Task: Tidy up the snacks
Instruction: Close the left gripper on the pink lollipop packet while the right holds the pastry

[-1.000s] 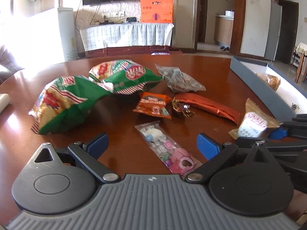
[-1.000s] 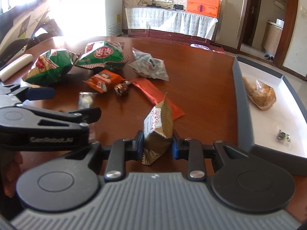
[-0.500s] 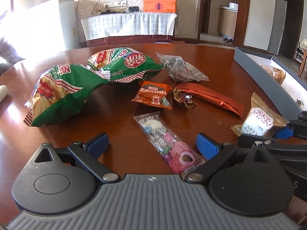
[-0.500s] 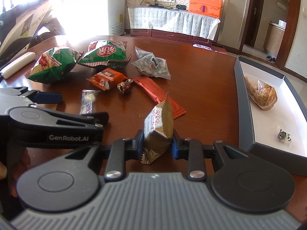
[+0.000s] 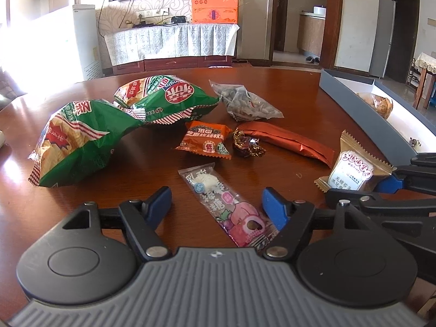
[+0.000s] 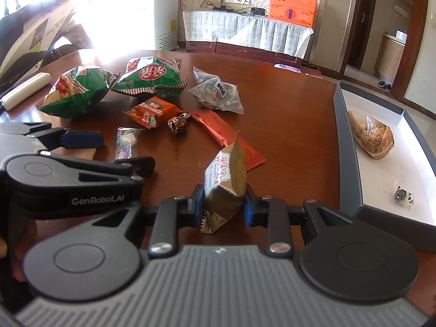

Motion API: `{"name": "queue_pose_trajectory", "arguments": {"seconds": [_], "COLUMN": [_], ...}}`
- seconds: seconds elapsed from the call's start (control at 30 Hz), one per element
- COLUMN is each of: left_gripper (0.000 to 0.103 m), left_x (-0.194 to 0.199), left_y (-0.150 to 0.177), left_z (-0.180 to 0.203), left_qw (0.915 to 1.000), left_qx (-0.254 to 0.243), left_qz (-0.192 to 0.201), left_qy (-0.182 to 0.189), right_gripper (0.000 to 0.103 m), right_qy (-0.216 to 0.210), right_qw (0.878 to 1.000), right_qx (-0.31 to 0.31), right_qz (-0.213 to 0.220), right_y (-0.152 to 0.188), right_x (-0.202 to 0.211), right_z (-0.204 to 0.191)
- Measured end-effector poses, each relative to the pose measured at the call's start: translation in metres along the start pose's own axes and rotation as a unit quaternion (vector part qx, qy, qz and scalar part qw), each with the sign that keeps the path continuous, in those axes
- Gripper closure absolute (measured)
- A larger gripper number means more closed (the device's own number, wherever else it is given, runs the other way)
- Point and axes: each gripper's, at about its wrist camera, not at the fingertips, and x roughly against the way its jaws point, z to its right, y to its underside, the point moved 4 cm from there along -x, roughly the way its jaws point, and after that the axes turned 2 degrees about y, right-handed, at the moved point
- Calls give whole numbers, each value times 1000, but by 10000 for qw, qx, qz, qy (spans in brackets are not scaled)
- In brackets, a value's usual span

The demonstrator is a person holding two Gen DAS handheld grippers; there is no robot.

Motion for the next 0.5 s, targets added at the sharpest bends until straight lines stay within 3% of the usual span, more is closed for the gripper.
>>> {"name": "queue_pose_trajectory", "arguments": {"seconds": [0.1, 0.17, 0.23, 0.5], "left_gripper": [28, 36, 55, 74], "left_x": [1, 2, 3, 6], "left_y": [1, 1, 1, 2], "left_z": [-1, -1, -1, -8], "left_qw": [10000, 10000, 9999, 9995], "left_qx": [-12, -24, -43, 15], "left_qz": [17, 45, 82, 103], "left_qy": [17, 45, 129, 297], "right_gripper": [71, 71, 71, 70], "right_qy": [-4, -11, -10, 33], "right_qw": [10000, 10000, 10000, 10000], "right_qx": [-6, -11, 8, -23], "right_qz": [-2, -2, 2, -1], "right_y": [0, -1, -1, -1], "right_x": [0, 0, 0, -1], "right_z": [0, -1, -2, -3]}}
